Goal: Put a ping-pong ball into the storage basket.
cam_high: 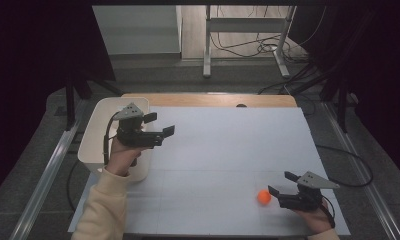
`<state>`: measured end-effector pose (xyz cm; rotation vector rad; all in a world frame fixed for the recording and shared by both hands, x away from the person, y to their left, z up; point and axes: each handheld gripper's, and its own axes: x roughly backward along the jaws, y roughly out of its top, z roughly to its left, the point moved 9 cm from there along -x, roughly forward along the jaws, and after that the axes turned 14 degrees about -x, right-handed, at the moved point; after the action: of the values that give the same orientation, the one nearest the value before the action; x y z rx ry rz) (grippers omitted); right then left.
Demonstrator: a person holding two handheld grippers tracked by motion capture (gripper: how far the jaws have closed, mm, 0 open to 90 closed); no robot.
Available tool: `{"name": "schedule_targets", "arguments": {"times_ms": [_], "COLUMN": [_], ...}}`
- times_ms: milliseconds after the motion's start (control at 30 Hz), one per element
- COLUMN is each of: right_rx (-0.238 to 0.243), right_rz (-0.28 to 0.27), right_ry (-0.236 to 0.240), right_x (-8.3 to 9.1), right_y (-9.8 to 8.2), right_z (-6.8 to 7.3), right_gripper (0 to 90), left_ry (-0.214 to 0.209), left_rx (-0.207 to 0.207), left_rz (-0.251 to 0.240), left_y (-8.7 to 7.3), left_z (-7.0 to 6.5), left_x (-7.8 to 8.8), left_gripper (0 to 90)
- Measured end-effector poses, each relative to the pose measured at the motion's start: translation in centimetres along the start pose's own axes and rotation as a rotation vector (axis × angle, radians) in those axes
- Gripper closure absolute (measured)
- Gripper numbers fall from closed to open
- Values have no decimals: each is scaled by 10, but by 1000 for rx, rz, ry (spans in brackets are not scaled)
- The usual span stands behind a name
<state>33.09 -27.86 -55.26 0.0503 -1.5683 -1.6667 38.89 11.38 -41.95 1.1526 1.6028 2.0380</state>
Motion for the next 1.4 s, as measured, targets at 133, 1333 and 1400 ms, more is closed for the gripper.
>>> {"name": "schedule_targets", "arguments": {"times_ms": [133,1333,1400], "right_rx": [1,6,6], "right_rz": [0,0,0], "right_ry": [0,3,3], "right_x": [0,-1,-1], "right_y": [0,0,0], "right_z": [0,0,0], "right_gripper": [164,164,164], "left_ry": [-7,-100,-108], "left_rx": [-10,-88,-93], "left_rz": [6,83,89], "left_y": [0,-7,-8], "left_z": [-5,-51,-54], "left_x": [-3,-42,-44], "left_gripper": [148,141,141]}}
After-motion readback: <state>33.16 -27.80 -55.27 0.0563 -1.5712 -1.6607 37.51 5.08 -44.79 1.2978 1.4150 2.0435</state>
